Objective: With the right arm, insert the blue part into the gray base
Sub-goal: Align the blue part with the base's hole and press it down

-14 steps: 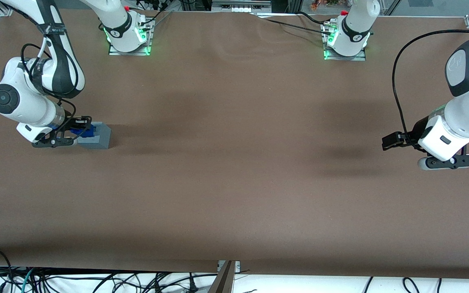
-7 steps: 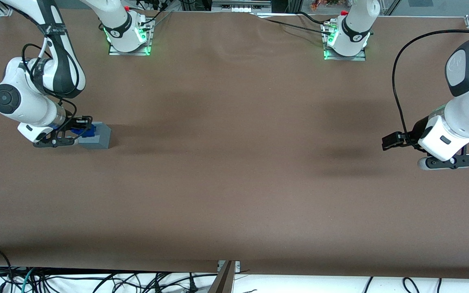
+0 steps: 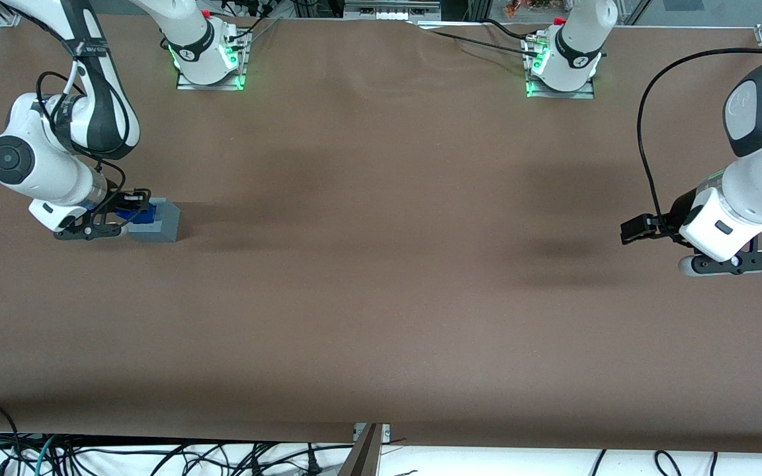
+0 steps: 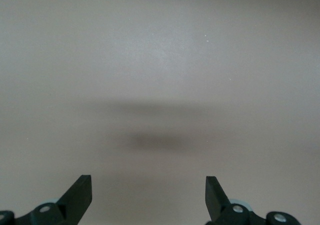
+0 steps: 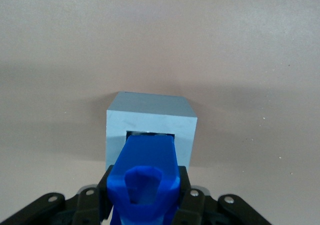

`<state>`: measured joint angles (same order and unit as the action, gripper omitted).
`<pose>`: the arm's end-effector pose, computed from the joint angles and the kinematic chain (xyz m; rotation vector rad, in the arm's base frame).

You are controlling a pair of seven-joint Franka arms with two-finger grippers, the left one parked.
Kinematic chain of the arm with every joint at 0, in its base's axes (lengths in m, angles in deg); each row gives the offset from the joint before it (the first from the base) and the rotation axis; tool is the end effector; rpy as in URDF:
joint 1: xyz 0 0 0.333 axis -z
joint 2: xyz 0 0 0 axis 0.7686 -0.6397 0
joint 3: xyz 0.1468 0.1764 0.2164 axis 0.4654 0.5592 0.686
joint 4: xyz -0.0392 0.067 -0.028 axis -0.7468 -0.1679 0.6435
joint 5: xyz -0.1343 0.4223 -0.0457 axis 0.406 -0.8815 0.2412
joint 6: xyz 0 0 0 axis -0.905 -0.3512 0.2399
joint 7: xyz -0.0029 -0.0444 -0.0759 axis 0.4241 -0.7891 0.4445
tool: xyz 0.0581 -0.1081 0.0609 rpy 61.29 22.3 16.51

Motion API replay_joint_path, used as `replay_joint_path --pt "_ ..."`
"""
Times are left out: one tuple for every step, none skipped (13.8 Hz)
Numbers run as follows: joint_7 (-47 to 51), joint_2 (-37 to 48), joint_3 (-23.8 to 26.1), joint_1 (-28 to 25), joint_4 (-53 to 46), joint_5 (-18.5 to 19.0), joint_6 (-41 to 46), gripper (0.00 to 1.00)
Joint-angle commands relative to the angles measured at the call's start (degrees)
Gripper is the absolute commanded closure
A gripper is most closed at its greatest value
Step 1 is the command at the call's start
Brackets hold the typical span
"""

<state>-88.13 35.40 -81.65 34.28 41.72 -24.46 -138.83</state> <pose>0.5754 -0.0413 0.2322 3.0405 0.1595 -0.2402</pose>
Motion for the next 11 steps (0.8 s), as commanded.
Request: replay_joint_path --pt "-0.2 1.3 0.0 -0.2 1.5 -0.4 -0.9 0.84" --pt "-0.2 1.4 0.0 -0.2 1.6 -0.4 -0.9 0.84" --pt "-0.2 1.4 0.0 -0.2 1.6 -0.4 -0.9 0.84" --pt "-0.2 1.3 0.0 -0.2 1.5 -0.4 -0.9 0.84" --pt "-0.1 1.3 0.0 -0.3 1.6 -0.4 -1.0 0.84" --pt "-0.1 1.0 0.0 -0.3 1.5 -0.4 -1.1 0.84" --pt "-0.1 0.8 0.0 -0.3 1.5 -0.4 -1.2 0.84" --pt "-0.1 0.8 0.0 -0.3 1.6 -0.4 -1.2 0.84" --pt "-0.1 0.8 0.0 -0.3 1.5 -0.4 -1.3 0.84" --pt "-0.1 0.8 0.0 -0.3 1.5 -0.4 -1.3 0.84" --pt "-0.1 0.7 0.0 -0.3 1.5 -0.4 -1.3 0.84"
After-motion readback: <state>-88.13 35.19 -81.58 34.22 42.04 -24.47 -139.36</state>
